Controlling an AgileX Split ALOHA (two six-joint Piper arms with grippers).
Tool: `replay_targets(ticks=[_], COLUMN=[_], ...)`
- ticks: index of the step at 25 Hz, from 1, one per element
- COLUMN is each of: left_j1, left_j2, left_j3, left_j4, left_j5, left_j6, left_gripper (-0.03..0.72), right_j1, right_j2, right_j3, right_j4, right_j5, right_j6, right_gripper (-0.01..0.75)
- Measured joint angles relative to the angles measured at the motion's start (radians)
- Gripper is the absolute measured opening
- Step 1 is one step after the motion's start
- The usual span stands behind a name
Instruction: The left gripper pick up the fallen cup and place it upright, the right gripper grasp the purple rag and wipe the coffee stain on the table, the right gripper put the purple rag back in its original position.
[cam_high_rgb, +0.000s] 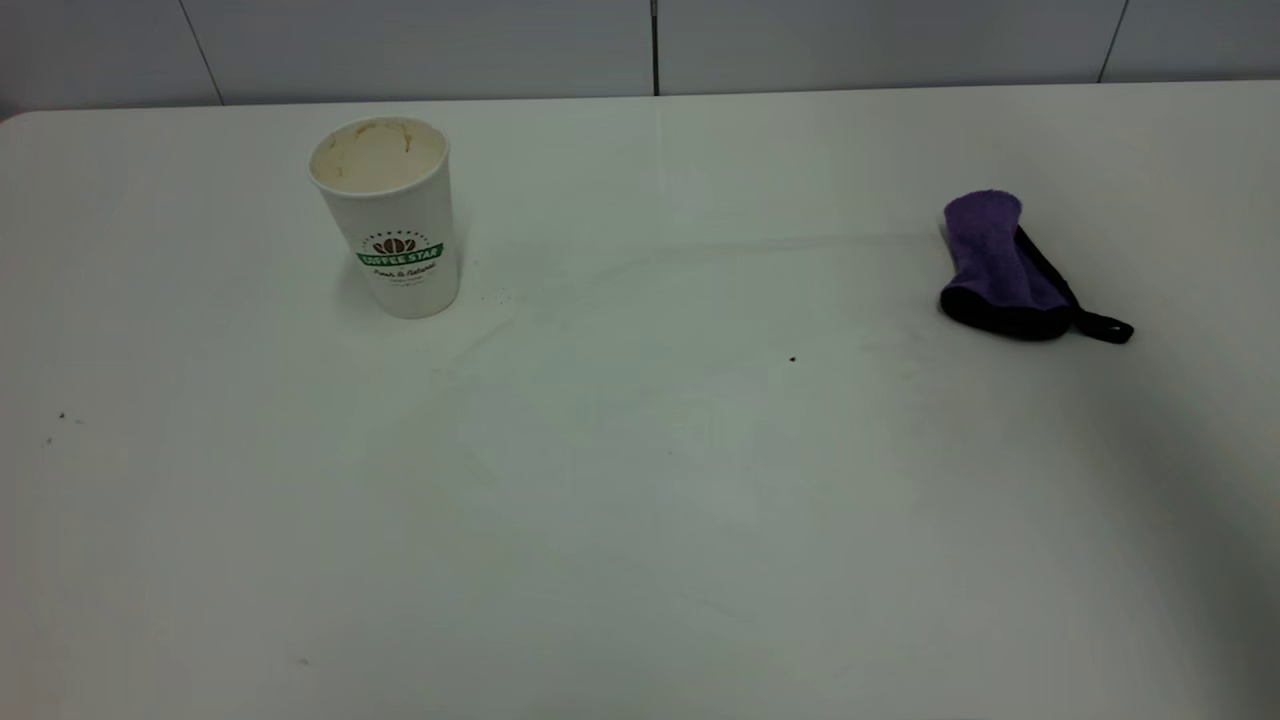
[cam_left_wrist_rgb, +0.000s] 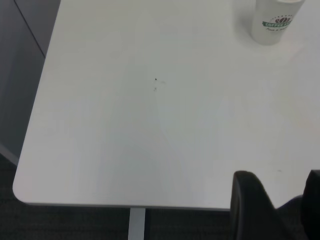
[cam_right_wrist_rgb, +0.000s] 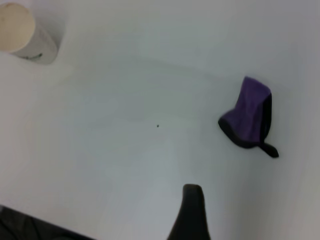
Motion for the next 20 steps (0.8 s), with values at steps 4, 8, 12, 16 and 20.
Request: replay_targets(ticks=[4,8,12,16,20], left_j1=[0.0,0.0,0.0,0.0,0.0], left_j2=[0.0,0.0,0.0,0.0,0.0], left_j3=[0.0,0.0,0.0,0.0,0.0], left_j4=[0.0,0.0,0.0,0.0,0.0], left_j5=[0.0,0.0,0.0,0.0,0.0], left_j6=[0.0,0.0,0.0,0.0,0.0], left_gripper=[0.284,0.284,0.284,0.284,0.284], right_j1=[0.0,0.0,0.0,0.0,0.0], right_j2=[-0.288,-0.493,-0.684,-0.899,-1.062], right_j3=[0.256,0.496,0.728,0.949,1.091], right_j4=[-0.034,-0.075,-0.082,-0.085,-0.085], right_j5=[0.005,0.005,-0.011,-0.083,-0.115], right_j6=[0.017,0.04,0.04,0.04,0.04], right_gripper=[0.719,0.71,0.7,0.692,0.688])
